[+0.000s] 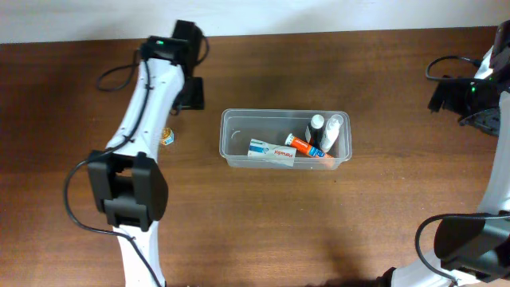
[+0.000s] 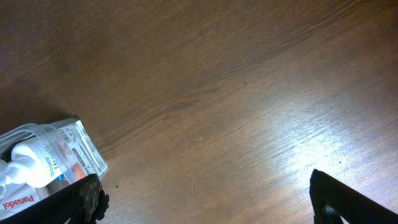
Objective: Pack container
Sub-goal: 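Move the left gripper back over the gold-lidded jar, then lower the left gripper around the gold-lidded jar and close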
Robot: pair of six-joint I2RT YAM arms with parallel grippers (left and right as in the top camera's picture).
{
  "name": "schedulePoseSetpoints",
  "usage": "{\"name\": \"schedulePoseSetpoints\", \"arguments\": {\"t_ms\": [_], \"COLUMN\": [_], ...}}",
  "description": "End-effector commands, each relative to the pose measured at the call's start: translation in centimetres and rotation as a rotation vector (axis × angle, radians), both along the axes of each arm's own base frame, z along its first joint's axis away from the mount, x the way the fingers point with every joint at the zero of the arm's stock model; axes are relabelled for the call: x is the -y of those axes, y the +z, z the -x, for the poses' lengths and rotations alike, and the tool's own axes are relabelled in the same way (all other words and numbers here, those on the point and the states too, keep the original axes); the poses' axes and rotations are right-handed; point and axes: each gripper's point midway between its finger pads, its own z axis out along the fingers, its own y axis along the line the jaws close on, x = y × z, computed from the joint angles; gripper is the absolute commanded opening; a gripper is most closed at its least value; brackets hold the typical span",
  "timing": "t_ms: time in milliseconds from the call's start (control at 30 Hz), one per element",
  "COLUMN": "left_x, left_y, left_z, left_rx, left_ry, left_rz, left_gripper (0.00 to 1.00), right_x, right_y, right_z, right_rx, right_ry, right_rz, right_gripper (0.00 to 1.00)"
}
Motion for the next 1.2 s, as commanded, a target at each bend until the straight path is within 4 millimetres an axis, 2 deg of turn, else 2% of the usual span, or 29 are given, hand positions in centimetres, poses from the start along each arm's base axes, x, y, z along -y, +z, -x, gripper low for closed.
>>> {"name": "schedulePoseSetpoints", "arguments": {"t_ms": [0,267,433,600,900,1167], "left_x": [-0.9,-3.7,-3.9,-3.6,-4.1,-6.1], "left_y": [0.0,-2.3,-4.4,-5.6,-5.8,-6.0], "left_z": [0.0,1.7,2.3,2.5,2.2,2.5], "left_rx": [-0.01,-0.101,-0.128,-0.137,-0.125,-0.13], "left_ry": [0.072,0.147,0.15,0.15,0.159,0.197], "left_rz": [0.109,0.138,0.136,0.15,0.151,0.107], "left_gripper": [0.61,0.61,0.61,0.61,0.61,0.61], "right_x": [0.5,0.5,0.4,0.4,0.5,0.4], "right_y": [0.2,0.2,0.2,0.2,0.2,0.2], "right_z": [0.1,0.1,0.1,0.1,0.1,0.1], "right_rx": [0.003,0.003,0.003,0.003,0.003,0.003], "right_ry": [-0.018,-0.018,-0.018,-0.018,-0.018,-0.018], "right_rz": [0.011,0.011,0.011,0.011,0.011,0.011], "right_gripper": [0.98,0.98,0.98,0.98,0.98,0.98]}}
